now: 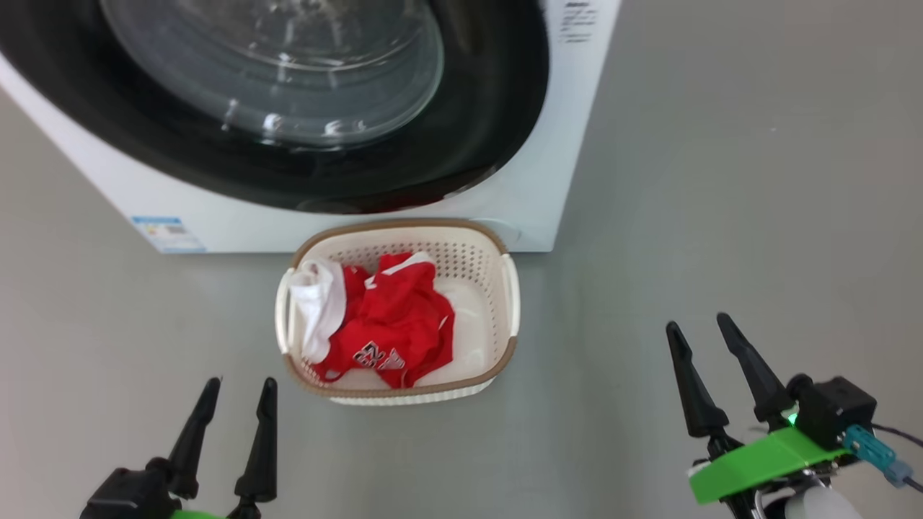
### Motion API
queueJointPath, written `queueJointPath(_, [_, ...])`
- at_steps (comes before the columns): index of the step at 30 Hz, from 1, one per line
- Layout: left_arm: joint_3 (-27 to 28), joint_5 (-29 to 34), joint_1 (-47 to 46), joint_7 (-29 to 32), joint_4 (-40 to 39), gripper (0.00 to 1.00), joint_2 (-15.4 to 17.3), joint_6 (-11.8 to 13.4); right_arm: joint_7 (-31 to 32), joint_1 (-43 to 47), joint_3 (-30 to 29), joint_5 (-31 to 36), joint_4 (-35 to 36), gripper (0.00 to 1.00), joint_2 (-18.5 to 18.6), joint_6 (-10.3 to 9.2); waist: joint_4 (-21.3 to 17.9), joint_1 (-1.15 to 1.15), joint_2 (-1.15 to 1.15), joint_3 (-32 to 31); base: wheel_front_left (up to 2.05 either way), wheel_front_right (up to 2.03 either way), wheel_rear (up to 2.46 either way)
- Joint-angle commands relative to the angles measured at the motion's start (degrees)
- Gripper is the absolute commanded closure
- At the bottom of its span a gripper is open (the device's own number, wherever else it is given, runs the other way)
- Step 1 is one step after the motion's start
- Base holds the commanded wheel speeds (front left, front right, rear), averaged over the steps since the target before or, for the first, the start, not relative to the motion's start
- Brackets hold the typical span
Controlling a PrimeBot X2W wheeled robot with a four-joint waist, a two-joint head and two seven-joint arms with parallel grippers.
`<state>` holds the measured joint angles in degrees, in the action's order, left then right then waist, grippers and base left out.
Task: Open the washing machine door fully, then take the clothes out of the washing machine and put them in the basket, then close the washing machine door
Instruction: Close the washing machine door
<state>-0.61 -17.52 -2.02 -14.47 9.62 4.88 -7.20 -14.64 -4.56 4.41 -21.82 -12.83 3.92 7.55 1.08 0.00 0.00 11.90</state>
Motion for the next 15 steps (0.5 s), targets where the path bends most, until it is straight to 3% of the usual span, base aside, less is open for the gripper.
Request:
queueJointPath(1, [2.0, 0.8, 0.2, -0.5, -1.5, 0.0, 1.3, -0.3, -0.4, 0.7, 0.9, -0.7, 1.6, 0.0, 0.2, -0.06, -1.7, 0.0, 0.0, -1.5, 0.0, 0.0, 0.0])
queueJointPath(15, [3.1, 0.6, 1.8, -0.5, -1.8, 0.0, 1.8, -0.3, -0.4, 4.6, -1.9, -0.5, 2.5, 0.0, -0.1, -0.06, -3.7, 0.0, 0.0, -1.7, 0.0, 0.0, 0.0])
